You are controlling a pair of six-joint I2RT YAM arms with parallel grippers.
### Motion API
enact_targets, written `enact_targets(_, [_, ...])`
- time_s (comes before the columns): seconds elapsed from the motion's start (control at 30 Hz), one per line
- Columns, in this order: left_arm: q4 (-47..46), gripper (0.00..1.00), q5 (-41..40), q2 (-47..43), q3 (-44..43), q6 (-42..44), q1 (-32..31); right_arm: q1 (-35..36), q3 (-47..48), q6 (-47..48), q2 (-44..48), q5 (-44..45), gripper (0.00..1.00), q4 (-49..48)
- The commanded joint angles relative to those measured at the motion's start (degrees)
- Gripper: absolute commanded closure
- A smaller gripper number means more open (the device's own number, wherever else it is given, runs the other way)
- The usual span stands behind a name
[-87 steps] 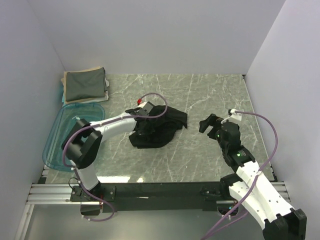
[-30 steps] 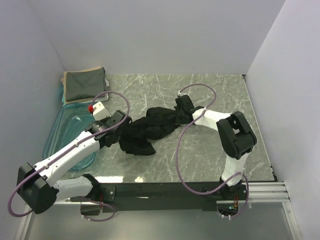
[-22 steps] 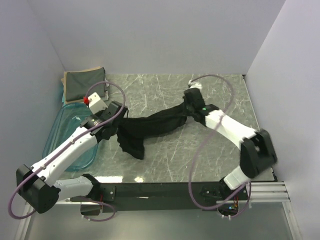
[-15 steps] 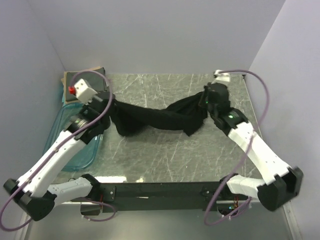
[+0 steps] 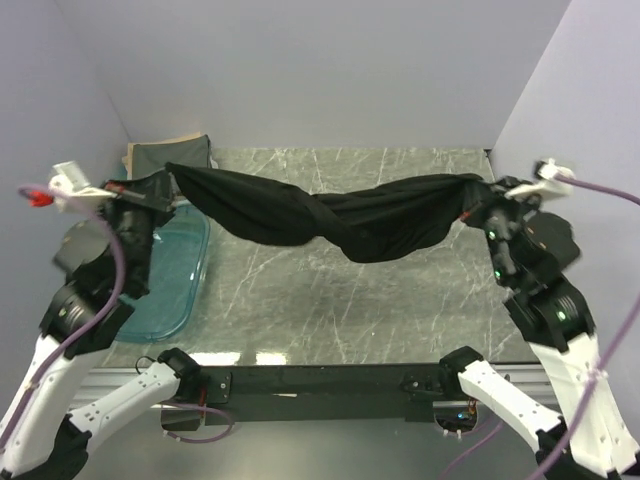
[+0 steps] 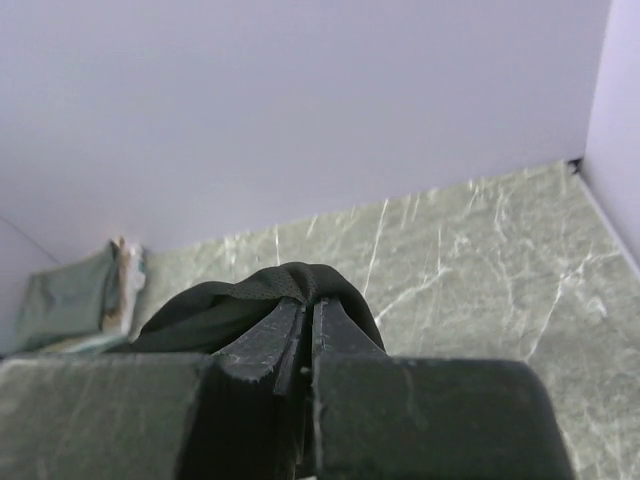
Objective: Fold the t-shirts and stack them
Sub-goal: Flatten the tshirt out
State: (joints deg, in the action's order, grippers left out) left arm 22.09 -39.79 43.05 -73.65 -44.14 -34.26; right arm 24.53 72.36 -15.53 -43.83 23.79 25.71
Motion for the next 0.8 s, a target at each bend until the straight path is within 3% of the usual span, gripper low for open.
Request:
enact_targets(0.0, [-3.46,0.99,2.7,-3.31,-2.55,2.57,0.33,-0.19,2.35,1.38,3.84,3.8,1.0,1.97])
enact_targets(0.2, [-2.31,0.99,2.87,-1.67,-0.62,0.03,0.33,-0.28,0.86,0.85,4.2,3.63,1.0,1.09])
enact_targets(0.37, [1.46,0.99,0.16,7.29,3.5,-5.5,0.33,-1.41,-1.69,-0.12,-5.18,3.73,1.0,1.27])
enact_targets(0.4, [3.99,0.99,-0.54,11.4,4.99,-6.65,0.42,-4.03,-2.56,-0.9,-7.3,2.33,1.0,0.83])
enact_targets(0.47, [8.29,0.99,-2.39,17.91,6.66,-11.21,1.03,-8.69,-5.64,-2.56,-14.39,-9.76,1.0,-1.35])
enact_targets(0.53, [8.68,0.99,0.74,21.71,7.9,-12.29,2.26,-13.63,-6.62,-4.76,-23.78,-16.99,1.0,-1.81])
enact_targets(0.63, [6.75,0.99,5.31,26.73,11.24,-12.29,4.81,-13.81,-3.46,-2.93,-35.13,-16.32,0.75,-0.15])
enact_targets(0.67, [6.22,0.99,6.03,28.13,12.55,-12.37,5.86,-13.72,-2.32,-2.58,-37.18,-16.41,0.52,1.78])
enact_targets(0.77, [3.85,0.99,5.96,29.98,14.66,-12.2,6.31,-13.64,-0.99,-4.41,-40.54,-14.92,0.26,3.02])
